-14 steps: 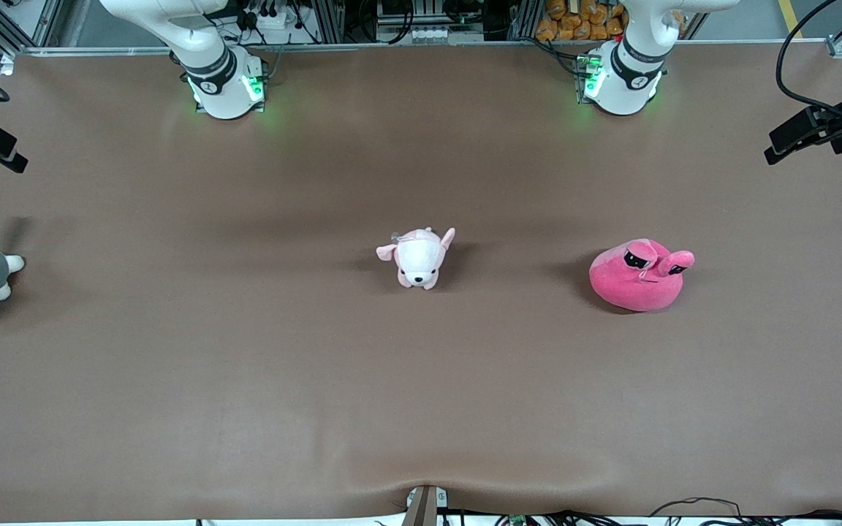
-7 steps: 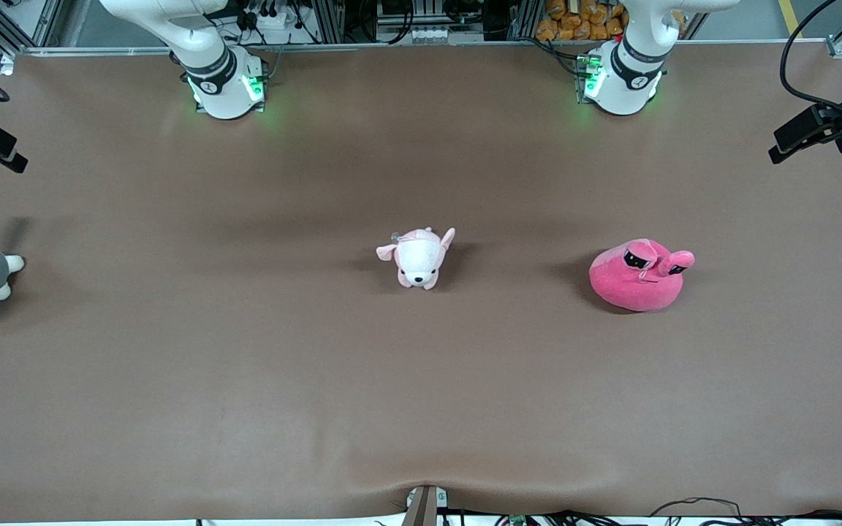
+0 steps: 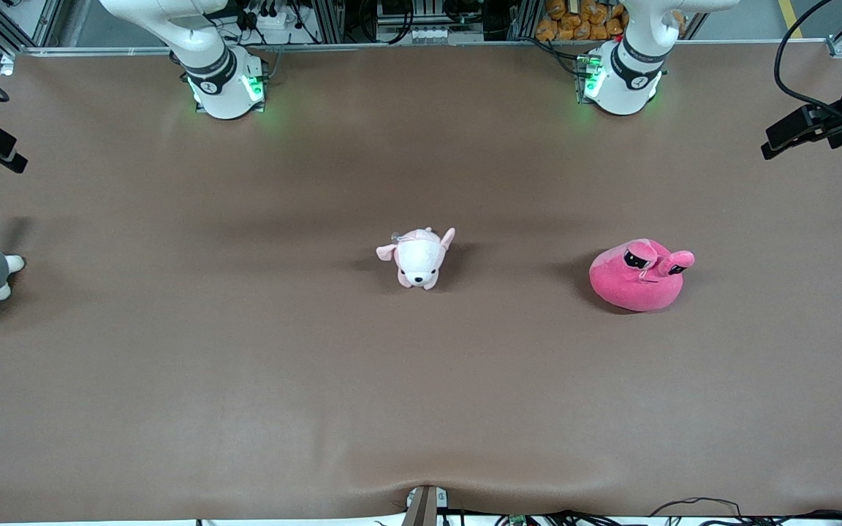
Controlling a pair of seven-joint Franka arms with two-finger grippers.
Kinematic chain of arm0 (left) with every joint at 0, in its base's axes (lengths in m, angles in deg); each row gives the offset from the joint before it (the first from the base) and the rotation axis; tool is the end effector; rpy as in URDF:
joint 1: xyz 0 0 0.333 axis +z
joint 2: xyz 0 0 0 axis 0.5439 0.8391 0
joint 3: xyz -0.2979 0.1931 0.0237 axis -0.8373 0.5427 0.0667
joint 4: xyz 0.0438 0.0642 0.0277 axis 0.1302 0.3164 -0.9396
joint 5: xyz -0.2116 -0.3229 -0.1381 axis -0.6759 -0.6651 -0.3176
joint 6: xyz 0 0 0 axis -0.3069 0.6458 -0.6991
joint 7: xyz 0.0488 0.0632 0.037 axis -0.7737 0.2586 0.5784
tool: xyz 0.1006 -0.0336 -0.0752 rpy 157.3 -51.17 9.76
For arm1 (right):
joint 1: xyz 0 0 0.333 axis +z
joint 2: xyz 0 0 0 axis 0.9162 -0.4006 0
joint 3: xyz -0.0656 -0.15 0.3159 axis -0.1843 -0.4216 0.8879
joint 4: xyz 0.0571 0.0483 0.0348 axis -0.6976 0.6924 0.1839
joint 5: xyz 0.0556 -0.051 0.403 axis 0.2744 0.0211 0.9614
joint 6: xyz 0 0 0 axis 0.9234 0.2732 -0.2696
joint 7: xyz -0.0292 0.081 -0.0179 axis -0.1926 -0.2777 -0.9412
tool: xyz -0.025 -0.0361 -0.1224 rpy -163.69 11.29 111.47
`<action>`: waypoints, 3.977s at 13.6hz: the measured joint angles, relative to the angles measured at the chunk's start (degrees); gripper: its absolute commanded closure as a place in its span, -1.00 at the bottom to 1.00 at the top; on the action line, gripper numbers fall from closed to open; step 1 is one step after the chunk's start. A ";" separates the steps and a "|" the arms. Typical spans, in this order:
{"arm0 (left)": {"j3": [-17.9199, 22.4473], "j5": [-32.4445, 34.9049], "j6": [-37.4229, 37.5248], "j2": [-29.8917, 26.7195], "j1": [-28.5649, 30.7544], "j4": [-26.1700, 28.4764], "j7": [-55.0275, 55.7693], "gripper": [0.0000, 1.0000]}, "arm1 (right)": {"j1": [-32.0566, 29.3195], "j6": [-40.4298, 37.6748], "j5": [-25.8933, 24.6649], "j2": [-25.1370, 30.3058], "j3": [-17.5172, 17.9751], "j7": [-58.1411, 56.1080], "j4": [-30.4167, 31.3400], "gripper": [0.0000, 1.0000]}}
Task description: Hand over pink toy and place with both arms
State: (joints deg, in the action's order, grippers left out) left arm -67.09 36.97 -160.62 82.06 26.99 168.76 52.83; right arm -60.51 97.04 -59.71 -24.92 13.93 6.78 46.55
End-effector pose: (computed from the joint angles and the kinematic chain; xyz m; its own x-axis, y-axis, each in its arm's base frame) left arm 0.5262 -0.0181 0.6722 0.9852 0.1520 -0.0788 0.1483 -0.9877 -0.0501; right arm 0.5389 -0.0381 0.7026 0.9881 -0.1540 -0.0009 -0.1540 -0.9881 -0.0068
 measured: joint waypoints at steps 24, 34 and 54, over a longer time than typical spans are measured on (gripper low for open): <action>-0.03 0.00 0.01 0.03 0.54 2.23 0.67 -1.00 | -0.07 0.17 0.00 0.00 0.00 0.00 0.03 -1.00; -0.01 0.00 -1.35 0.05 1.66 2.99 9.23 -1.00 | -0.29 0.30 0.00 0.00 -0.01 0.00 0.03 -1.00; -1.31 -10.46 -10.32 16.56 5.36 5.61 87.84 -1.00 | 0.09 1.29 -7.53 -0.62 0.35 -0.73 1.36 -1.00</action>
State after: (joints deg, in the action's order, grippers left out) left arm -68.40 26.51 -170.94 98.62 32.35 174.37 140.67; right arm -60.42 98.33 -67.24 -25.53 14.27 6.05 47.91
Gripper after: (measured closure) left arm 0.000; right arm 0.000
